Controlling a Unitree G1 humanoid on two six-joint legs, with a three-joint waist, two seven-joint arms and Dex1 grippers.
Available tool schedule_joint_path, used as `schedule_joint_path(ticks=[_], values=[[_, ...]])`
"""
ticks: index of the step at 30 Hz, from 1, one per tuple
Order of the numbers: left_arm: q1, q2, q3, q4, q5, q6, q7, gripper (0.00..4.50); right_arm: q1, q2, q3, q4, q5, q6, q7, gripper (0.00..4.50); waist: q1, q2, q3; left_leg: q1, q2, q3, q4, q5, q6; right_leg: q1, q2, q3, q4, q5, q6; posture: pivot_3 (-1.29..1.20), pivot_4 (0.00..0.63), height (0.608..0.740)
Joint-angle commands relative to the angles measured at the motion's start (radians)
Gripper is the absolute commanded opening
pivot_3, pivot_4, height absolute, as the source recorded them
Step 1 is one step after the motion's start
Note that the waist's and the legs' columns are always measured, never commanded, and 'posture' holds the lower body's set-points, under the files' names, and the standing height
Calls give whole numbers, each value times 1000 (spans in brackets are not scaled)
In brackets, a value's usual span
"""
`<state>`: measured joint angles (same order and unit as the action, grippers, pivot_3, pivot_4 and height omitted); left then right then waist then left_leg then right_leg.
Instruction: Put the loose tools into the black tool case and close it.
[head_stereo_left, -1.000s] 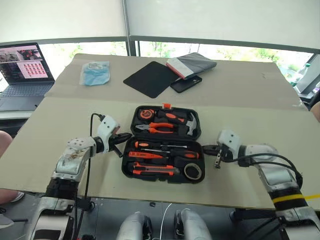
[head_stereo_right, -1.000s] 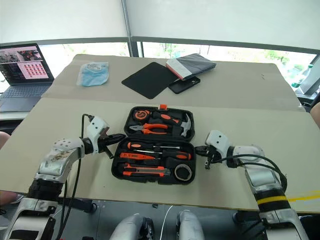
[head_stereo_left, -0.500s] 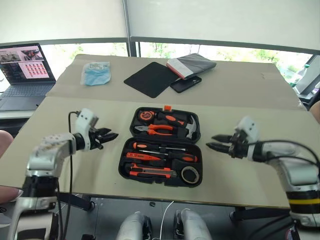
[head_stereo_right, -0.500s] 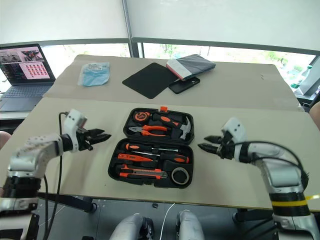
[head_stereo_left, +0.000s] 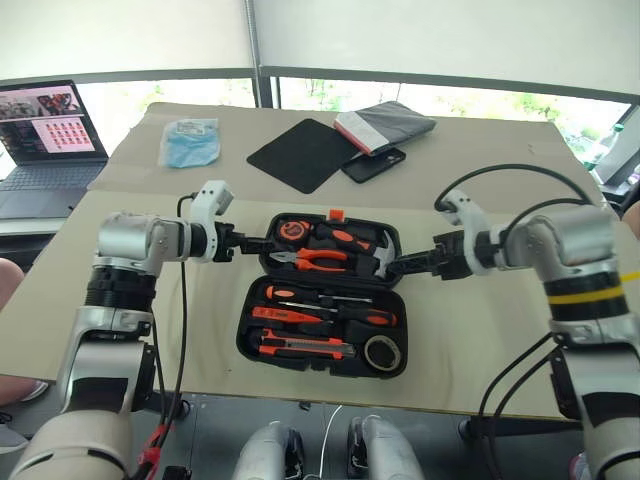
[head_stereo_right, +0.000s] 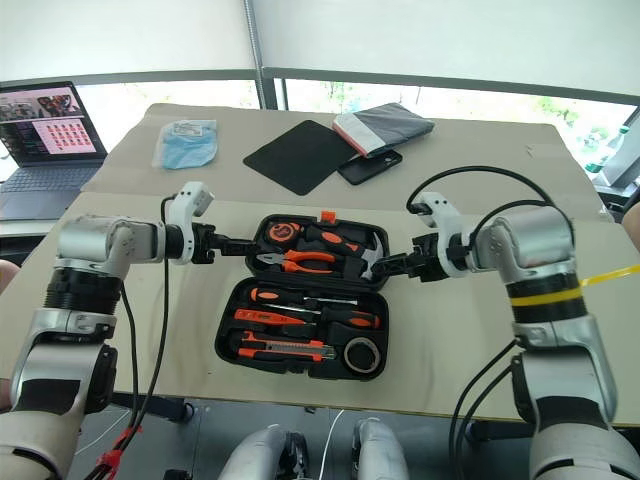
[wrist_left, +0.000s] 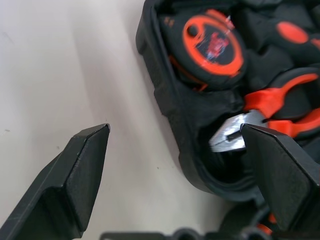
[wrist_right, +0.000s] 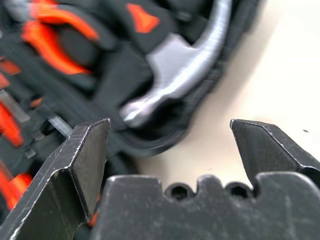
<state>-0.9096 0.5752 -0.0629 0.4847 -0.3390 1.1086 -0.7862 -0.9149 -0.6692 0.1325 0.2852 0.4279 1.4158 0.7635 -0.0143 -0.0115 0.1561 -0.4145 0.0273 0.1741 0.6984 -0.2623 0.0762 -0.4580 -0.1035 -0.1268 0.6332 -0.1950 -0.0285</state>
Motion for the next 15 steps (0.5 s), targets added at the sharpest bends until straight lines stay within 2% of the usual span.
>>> schedule_joint_path(ticks=[1, 4, 7, 15], values=[[-41, -4, -7, 33, 25, -48, -6, 4500, -50, 4, 7, 80, -35, -52, -10, 4481, -1, 0, 0, 0, 0, 0, 0, 0, 0, 0, 1, 0, -1, 0, 0, 0, 150, 740], [-48, -19, -4, 70, 30, -60, -12, 4500, -71, 23, 28, 155, -57, -70, -12, 3761, -3, 0, 0, 0, 0, 1, 0, 0, 0, 0, 1, 0, -1, 0, 0, 0, 150, 740], [-67, -35, 14, 113, 26, -65, -9, 3720, -82, 36, 49, 204, -88, -98, -21, 2716, -2, 0, 0, 1, 0, 1, 0, 1, -1, 1, 1, 1, 0, 0, 1, 0, 150, 740], [-119, -58, 59, 214, 29, -89, 11, 778, -105, 79, 15, 280, -79, -72, -34, 70, 0, 0, 0, 4, -1, 1, 4, 1, -2, 2, -7, 1, 9, -1, 3, 0, 150, 740]])
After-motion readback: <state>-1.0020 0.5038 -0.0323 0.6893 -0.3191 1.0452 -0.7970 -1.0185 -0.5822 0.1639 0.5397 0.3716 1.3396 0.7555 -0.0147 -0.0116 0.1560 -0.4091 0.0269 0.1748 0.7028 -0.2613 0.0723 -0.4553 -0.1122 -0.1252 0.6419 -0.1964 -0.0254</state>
